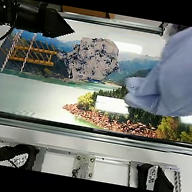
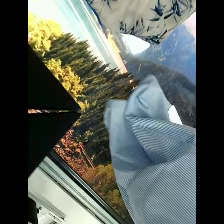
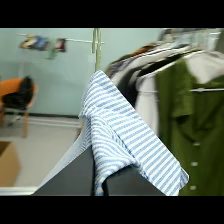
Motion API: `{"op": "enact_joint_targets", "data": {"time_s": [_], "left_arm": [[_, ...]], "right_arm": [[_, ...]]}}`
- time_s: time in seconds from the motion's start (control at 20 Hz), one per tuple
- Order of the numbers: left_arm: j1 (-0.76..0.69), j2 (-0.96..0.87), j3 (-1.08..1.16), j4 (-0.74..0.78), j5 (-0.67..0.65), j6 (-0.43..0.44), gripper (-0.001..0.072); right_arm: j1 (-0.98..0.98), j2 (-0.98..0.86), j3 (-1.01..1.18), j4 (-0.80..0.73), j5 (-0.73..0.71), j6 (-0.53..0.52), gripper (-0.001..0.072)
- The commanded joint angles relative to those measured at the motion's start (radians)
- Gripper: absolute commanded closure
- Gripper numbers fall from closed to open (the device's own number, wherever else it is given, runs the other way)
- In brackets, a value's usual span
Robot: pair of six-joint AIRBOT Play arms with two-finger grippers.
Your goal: Fold the clothes and pants, and hang the long-sleeved shirts on hangers.
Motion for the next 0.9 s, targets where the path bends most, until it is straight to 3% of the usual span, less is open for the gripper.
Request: {"op": "enact_joint_targets", "data": {"time_s": [0.0,0.3,0.45,0.85], "left_arm": [[-0.010,0.000,0.000,0.000,0.000,0.020,0.0695],[-0.007,0.000,0.000,0.000,-0.003,0.045,0.0695],[-0.007,0.000,0.000,0.000,-0.013,0.051,0.0695],[-0.006,0.000,0.000,0.000,-0.035,0.061,0.0695]], "right_arm": [[-0.022,-0.013,0.054,-0.099,-0.352,-0.001,0.0707],[-0.022,-0.100,0.189,-0.144,-0.663,-0.037,0.0707],[-0.026,-0.158,0.260,-0.143,-0.684,-0.090,0.0707],[-0.104,-0.217,0.301,-0.112,-0.718,-0.090,0.0707]]}}
